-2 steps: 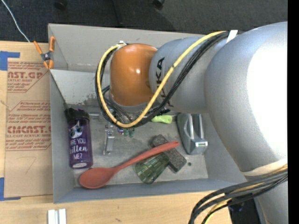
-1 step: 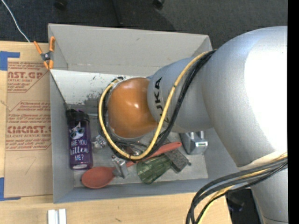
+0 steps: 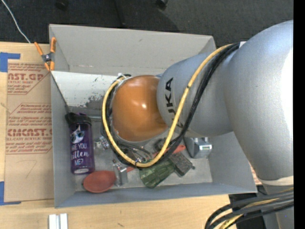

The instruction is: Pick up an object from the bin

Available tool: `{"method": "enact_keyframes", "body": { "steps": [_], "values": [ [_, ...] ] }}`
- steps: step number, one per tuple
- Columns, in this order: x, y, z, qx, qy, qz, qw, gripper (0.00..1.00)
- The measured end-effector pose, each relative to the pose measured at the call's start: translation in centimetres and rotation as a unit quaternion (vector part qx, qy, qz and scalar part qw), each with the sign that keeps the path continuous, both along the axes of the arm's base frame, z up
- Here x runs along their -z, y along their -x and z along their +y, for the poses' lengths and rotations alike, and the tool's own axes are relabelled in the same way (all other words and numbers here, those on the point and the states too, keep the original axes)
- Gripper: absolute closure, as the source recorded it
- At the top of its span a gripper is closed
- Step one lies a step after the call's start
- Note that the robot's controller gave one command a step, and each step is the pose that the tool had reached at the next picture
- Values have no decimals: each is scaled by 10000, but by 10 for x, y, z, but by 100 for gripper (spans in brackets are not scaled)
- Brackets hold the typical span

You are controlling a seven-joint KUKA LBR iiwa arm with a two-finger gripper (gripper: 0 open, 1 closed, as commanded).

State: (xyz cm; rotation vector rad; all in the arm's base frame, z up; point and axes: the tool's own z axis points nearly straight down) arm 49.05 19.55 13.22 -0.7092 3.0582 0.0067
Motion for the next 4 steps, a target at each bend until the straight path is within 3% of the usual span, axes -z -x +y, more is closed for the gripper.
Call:
{"method": "enact_keyframes", "body": {
  "steps": [1, 2, 3, 4],
  "values": [
    [33, -1, -18, -2442, 46, -4, 9697, 0],
    [56, 1, 0, -782, 28, -59, 9969, 0],
    [58, -5, 32, -3306, 194, 30, 9436, 100],
    [58, -5, 32, -3304, 192, 31, 9437, 100]
  ]
}}
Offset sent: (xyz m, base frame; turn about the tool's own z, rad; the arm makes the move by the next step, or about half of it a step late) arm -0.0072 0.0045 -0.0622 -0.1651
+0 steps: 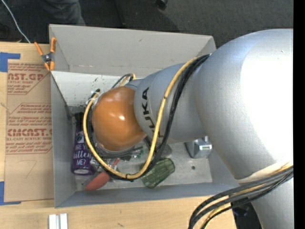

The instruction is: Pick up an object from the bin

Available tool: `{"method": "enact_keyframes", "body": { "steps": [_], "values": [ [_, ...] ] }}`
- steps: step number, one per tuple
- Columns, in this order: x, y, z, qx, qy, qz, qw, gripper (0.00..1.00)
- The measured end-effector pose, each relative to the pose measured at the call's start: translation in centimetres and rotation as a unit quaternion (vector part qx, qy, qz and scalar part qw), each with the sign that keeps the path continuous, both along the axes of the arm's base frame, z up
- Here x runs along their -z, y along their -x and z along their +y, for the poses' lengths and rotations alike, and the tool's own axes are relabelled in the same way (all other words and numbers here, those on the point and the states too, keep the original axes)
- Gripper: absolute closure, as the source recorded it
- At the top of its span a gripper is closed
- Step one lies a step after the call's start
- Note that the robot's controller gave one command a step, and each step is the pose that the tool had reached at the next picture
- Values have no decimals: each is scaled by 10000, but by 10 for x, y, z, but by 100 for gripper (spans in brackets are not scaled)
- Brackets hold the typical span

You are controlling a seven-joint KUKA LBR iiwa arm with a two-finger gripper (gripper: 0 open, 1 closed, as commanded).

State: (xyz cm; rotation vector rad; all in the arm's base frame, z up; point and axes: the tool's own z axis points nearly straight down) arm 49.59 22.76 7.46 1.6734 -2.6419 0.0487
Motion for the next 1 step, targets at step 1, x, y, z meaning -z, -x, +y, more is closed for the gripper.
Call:
{"method": "enact_keyframes", "body": {
  "steps": [1],
  "values": [
    [-1, 0, -1, 9, 7, 5, 10000, 100]
  ]
}}
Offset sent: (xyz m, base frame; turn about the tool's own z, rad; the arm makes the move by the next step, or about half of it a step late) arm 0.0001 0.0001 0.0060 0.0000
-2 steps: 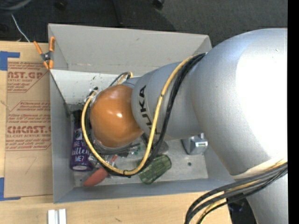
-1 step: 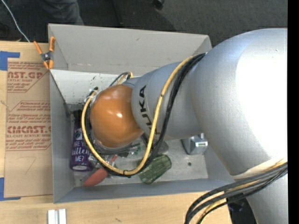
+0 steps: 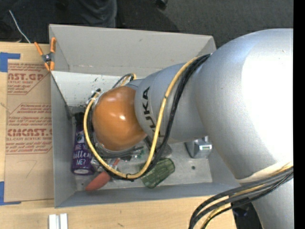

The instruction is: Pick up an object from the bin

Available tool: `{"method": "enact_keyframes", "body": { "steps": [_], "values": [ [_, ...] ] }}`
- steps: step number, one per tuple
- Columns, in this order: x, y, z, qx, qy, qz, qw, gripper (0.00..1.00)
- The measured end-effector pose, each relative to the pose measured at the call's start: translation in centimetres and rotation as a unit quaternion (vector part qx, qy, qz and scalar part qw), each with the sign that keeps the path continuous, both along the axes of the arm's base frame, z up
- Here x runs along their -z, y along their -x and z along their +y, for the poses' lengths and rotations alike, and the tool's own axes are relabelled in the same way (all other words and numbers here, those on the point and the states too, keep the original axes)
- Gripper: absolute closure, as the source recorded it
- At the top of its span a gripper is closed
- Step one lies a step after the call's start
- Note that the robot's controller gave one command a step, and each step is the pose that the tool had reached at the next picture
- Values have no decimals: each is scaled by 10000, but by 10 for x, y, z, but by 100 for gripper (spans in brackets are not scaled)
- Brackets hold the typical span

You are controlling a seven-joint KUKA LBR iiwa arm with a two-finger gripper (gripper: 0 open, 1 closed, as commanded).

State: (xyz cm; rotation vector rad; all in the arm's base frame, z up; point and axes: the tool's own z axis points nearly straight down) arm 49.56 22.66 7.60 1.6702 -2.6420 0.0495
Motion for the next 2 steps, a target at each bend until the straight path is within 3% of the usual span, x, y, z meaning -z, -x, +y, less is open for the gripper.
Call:
{"method": "enact_keyframes", "body": {
  "steps": [2],
  "values": [
    [-4, 2, -2, 8, 32, 46, 10000, 100]
  ]
}}
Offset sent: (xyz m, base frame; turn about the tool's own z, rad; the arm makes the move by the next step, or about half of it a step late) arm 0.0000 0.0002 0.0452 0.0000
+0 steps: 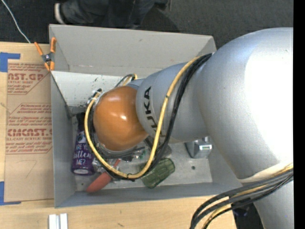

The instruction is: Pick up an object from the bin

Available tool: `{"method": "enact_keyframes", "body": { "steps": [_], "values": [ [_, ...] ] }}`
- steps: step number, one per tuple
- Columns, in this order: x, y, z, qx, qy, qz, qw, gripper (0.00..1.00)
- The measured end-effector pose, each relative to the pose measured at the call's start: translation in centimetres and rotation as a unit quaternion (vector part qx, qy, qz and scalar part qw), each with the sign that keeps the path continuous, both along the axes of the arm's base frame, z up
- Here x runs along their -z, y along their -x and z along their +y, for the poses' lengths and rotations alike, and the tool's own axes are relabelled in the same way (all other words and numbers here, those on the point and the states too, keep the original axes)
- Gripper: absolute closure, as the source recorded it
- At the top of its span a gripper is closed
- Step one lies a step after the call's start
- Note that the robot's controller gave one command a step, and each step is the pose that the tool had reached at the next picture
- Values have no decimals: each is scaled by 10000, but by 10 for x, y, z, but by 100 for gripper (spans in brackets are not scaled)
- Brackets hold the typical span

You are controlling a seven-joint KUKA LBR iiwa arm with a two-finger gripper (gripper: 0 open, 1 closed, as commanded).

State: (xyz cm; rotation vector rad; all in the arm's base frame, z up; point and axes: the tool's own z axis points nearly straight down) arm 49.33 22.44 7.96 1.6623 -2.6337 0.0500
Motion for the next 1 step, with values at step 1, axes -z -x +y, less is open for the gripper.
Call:
{"method": "enact_keyframes", "body": {
  "steps": [1],
  "values": [
    [-12, 1, 1, 5, -27, 0, 10000, 100]
  ]
}}
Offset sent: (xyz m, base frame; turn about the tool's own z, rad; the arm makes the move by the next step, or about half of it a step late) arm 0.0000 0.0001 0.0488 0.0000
